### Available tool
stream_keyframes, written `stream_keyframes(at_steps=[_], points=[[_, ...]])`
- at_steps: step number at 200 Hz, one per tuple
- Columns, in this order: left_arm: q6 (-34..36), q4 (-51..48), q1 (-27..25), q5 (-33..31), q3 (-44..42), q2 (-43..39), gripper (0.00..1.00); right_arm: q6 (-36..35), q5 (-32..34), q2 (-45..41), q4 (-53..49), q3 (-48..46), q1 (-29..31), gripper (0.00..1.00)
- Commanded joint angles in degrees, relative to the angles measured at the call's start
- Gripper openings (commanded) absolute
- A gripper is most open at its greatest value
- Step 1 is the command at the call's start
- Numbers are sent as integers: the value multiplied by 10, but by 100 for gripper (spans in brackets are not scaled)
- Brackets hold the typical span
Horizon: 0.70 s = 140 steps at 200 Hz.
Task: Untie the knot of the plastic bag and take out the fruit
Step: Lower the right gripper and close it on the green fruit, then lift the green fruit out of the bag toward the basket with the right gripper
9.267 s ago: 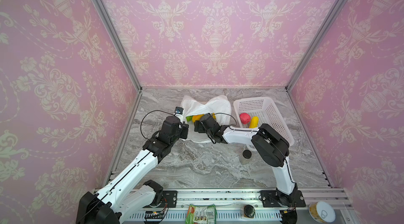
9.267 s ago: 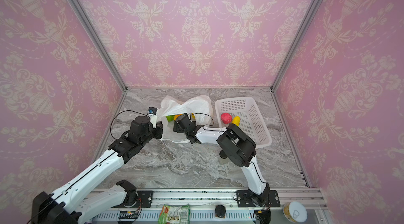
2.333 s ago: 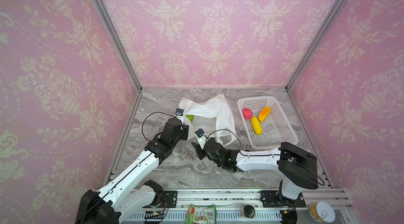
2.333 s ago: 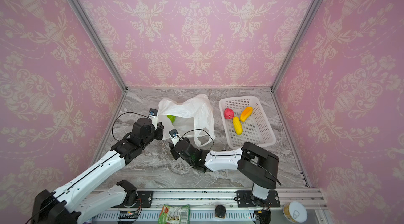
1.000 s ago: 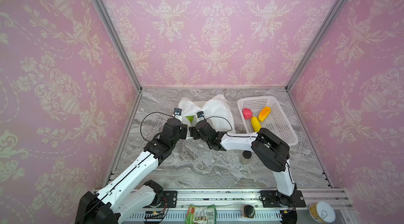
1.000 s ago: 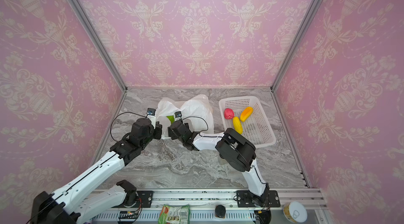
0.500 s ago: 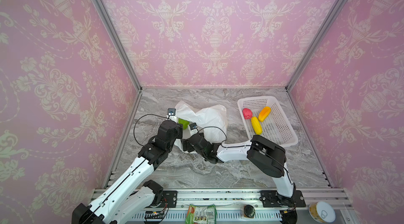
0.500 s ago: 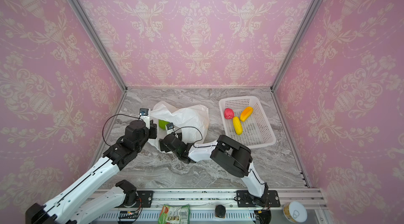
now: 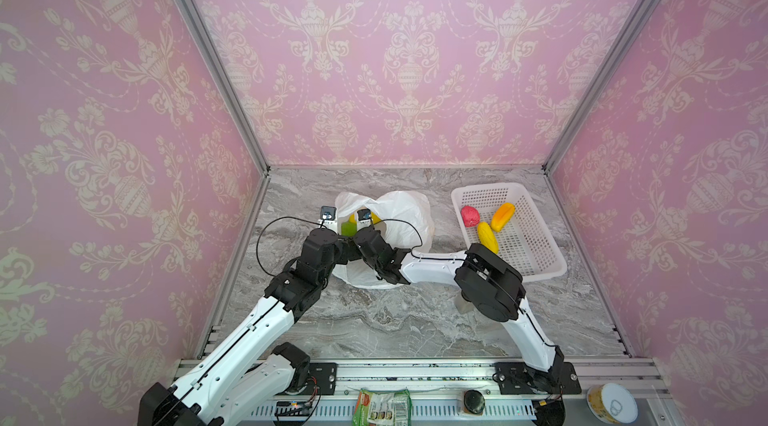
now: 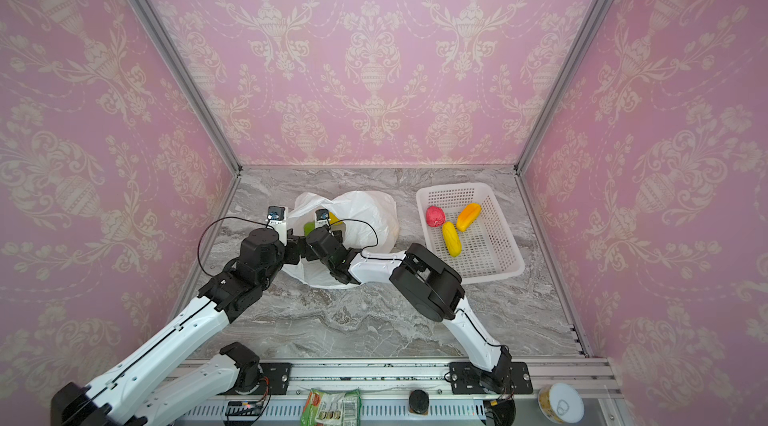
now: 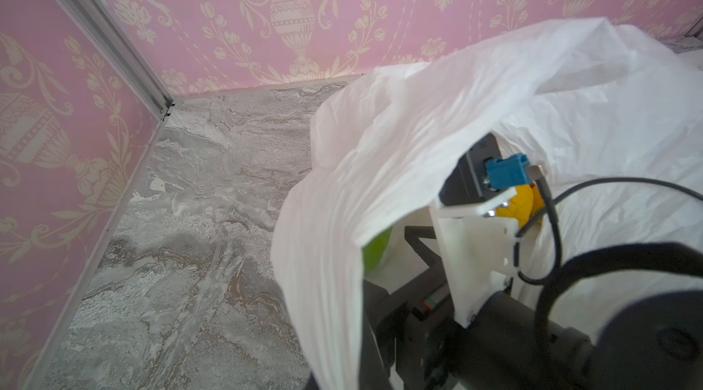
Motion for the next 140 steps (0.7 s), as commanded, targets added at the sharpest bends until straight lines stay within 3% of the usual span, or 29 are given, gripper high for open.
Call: stream_keyframes(at_steps=[1,35,78,102,140], points=[[-6,4,4,18,-4,1,0,27,12,41,-58,55,-9,95],[-7,7,4,26,-7,-2,0,27,12,89,-79,109,-18,94],[-6,7,4,27,-8,-1,0,-8,-25,111,-71,135,-27,77],[-6,7,4,24,-6,-1,0,-28,-46,83,-29,95,-26,63],[-7,3,4,16,-2,6,0,-86,-33,-2,19,-3,-7,52]])
